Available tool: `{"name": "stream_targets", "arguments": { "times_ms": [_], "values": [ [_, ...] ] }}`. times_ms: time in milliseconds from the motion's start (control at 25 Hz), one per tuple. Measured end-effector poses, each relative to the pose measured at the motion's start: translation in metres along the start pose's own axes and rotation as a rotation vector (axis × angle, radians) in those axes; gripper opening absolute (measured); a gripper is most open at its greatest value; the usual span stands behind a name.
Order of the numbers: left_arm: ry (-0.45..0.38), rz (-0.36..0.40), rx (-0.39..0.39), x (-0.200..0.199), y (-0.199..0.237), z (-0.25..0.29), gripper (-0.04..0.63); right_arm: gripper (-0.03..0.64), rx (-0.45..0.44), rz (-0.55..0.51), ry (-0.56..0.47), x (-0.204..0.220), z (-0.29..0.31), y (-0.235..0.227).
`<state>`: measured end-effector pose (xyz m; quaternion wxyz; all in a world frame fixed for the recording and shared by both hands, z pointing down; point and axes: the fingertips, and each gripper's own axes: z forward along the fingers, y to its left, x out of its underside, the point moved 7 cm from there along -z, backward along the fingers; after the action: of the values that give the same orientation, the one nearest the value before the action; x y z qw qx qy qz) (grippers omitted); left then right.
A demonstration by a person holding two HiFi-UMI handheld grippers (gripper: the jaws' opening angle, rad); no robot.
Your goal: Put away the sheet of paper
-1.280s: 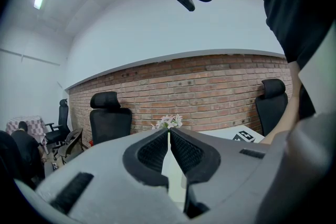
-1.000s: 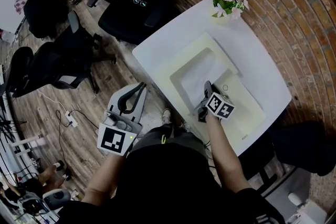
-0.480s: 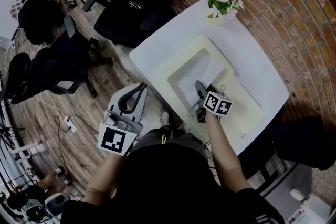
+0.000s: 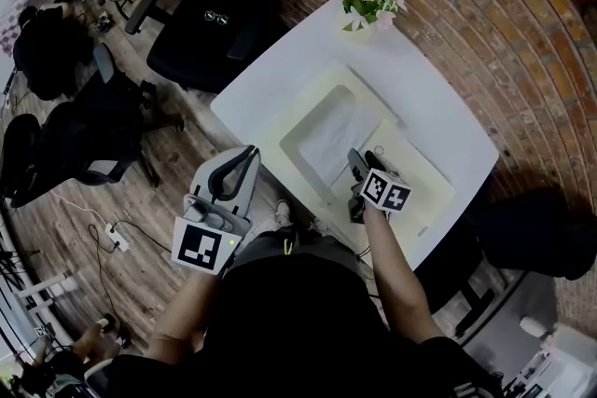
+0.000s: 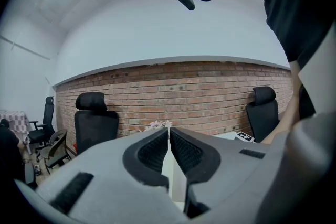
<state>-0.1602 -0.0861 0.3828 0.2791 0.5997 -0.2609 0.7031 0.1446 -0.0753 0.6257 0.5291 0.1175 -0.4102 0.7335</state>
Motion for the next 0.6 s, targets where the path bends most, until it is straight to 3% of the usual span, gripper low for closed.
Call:
{"name": "stream_targets", "arguments": {
  "times_ms": [160, 240, 360, 600],
  "values": [
    [-0.015, 0.007, 0.028, -0.003, -0.005, 0.007, 0.034, 0.216, 0.025, 0.026, -0.030, -0.003, -0.013, -0.009],
    [-0.025, 0.010, 0.044, -0.005, -0.009, 0.010, 0.034, 0.095, 0.039, 0.034, -0.067, -0.006, -0.023, -0.015],
    [-0.037, 0.014, 0.065, -0.008, -0.017, 0.012, 0.034, 0.023, 0.072, 0.049, -0.101, -0.008, -0.038, -0.025],
    [-0.055, 0.014, 0.096, -0.011, -0.029, 0.015, 0.034, 0.014, 0.128, 0.086, -0.145, -0.016, -0.064, -0.042]
  ]
}}
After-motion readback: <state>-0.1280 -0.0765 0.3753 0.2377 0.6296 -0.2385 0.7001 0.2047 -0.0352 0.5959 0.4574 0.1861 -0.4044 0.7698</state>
